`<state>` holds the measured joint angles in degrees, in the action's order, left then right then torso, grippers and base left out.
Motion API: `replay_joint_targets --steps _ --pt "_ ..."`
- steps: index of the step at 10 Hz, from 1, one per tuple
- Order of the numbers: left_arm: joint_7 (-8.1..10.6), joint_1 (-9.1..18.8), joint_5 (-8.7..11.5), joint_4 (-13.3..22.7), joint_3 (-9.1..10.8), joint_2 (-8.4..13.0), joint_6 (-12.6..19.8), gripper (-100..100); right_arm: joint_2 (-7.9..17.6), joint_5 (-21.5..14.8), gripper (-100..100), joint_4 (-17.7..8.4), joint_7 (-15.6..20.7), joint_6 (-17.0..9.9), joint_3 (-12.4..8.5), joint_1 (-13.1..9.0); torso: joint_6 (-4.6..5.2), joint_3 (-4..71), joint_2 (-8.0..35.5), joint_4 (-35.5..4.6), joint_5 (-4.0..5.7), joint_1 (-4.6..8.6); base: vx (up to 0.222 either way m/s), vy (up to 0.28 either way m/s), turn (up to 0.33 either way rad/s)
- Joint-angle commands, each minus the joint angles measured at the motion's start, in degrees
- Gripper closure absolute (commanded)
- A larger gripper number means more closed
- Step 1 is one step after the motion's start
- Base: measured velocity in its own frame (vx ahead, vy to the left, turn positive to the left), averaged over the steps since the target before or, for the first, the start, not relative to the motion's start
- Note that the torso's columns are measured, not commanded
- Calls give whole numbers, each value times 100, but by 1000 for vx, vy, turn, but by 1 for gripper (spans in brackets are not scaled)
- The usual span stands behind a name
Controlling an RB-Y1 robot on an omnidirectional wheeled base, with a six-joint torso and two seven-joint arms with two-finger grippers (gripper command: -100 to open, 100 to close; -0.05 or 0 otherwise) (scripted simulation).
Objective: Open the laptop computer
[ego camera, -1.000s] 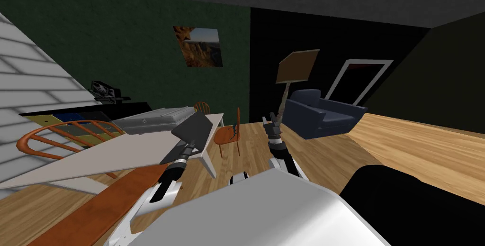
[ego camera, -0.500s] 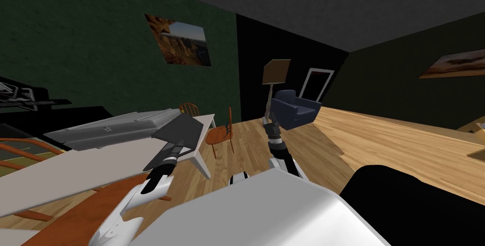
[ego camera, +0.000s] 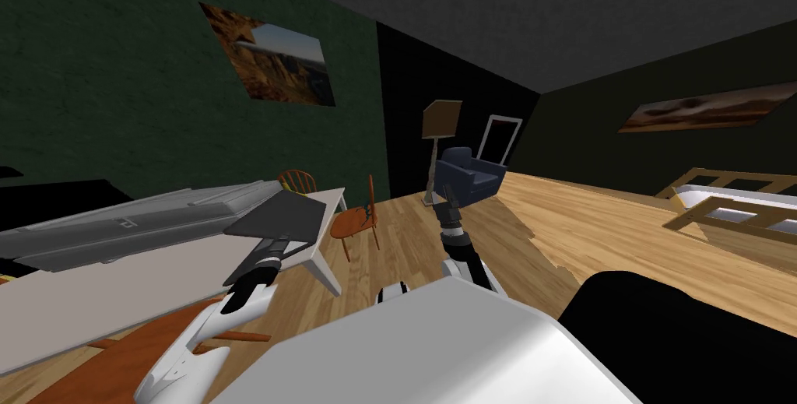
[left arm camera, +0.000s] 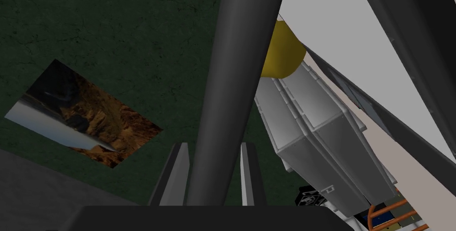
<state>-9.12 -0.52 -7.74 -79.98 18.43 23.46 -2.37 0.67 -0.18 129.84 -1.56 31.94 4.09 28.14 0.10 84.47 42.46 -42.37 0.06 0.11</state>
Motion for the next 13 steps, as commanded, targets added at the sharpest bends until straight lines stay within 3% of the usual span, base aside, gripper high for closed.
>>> replay_joint_targets --steps 1,2,3,4,12,13 --pt "87 143 70 309 107 67 -27 100 0 0 0 0 0 0 -1 1 -20 1 -4 0 1 -6 -44 -2 30" --pt "235 338 203 513 314 165 47 100 0 0 0 0 0 0 -1 3 -25 9 -17 4 0 -12 -92 -15 -227" --pt "144 264 129 503 228 104 -49 100 0 0 0 0 0 0 0 1 0 8 -15 6 -5 -10 -55 -4 -77" --pt "347 381 316 576 230 35 71 100 0 0 0 0 0 0 -1 3 -14 12 -23 6 -1 -8 -46 62 -3" --pt "1098 776 1036 706 169 -250 594 100 1 0 0 0 0 0 -2 3 -9 18 -30 13 -10 -23 -49 98 -18" --pt "1054 817 1019 611 183 -116 732 -100 1 0 0 0 0 0 -2 3 -8 17 -29 13 -8 -17 -39 35 -38"
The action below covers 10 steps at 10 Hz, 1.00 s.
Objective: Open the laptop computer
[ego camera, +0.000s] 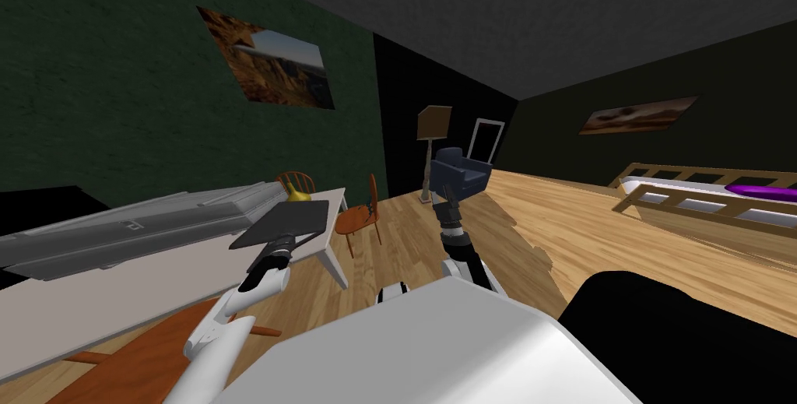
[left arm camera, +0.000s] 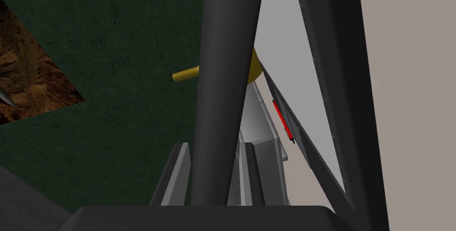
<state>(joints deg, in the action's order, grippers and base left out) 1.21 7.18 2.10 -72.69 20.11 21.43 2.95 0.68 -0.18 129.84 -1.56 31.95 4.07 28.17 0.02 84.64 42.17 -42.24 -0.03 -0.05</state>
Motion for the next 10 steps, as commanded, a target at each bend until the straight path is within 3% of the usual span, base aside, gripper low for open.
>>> replay_joint_targets --steps 1,7,8,9,10 --pt "32 70 52 -176 24 131 300 -100 -1 0 0 0 0 0 1 0 -1 -2 3 -2 6 18 -30 -11 -38" --pt "107 232 174 -588 79 438 1001 -100 -1 0 0 0 0 0 1 0 -5 -16 25 -15 12 12 -30 -17 -27" --pt "107 202 178 -561 65 423 951 -100 -1 0 0 0 0 0 1 0 -3 -12 19 -13 11 13 -10 -3 -3" --pt "109 204 180 -568 66 427 978 0 -1 0 0 0 0 0 1 0 -3 -8 11 -8 8 10 0 0 0" --pt "110 198 180 -562 64 422 979 0 -1 0 0 0 0 0 1 1 -2 -6 9 -8 9 9 0 0 0"
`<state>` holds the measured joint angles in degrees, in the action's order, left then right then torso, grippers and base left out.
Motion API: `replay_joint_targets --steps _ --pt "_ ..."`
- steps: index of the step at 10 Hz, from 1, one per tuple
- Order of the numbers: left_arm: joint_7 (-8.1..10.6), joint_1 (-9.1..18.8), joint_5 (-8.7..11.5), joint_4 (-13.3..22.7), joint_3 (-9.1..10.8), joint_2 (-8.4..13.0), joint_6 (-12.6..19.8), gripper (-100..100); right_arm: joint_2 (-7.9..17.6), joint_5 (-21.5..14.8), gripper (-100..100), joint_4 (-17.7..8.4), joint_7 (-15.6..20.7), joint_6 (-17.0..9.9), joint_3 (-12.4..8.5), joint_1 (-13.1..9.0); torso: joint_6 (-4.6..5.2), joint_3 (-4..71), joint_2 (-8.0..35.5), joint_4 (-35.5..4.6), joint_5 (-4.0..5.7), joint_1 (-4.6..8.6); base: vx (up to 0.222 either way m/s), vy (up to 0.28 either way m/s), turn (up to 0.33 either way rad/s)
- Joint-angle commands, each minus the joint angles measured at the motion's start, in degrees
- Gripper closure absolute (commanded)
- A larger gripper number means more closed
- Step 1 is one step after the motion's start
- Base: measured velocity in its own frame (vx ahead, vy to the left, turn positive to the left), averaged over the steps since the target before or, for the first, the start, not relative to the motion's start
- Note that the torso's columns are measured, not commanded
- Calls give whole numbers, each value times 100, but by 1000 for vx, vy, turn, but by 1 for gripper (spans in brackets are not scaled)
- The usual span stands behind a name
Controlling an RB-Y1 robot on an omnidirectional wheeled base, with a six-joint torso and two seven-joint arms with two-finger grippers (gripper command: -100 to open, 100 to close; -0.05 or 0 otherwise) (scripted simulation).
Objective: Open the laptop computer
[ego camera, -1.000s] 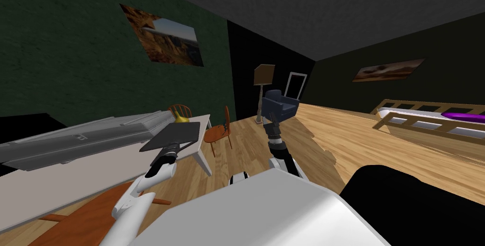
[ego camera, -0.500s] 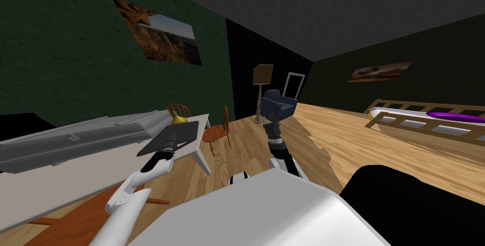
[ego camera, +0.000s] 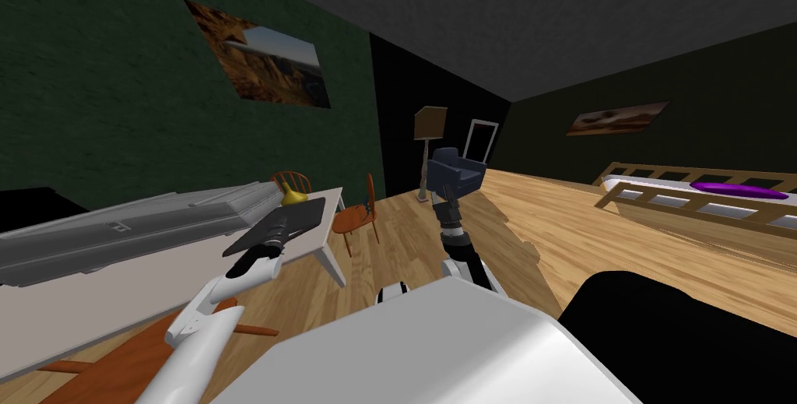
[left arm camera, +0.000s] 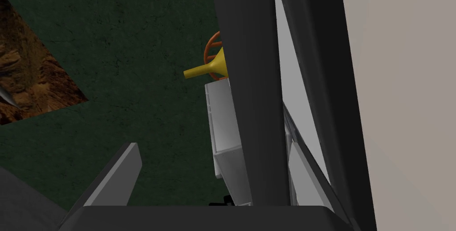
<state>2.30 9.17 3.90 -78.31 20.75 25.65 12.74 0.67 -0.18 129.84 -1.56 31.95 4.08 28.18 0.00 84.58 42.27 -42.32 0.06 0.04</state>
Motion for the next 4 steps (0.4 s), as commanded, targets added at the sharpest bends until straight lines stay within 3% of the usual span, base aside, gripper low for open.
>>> replay_joint_targets --steps 1,4 --pt "0 -5 0 5 -2 -3 4 0 0 0 0 0 0 0 0 0 0 -2 3 -2 1 2 0 0 0" --pt "5 -19 5 21 -9 -18 19 0 0 0 0 0 0 0 0 0 -2 -7 12 -5 5 7 0 0 0"
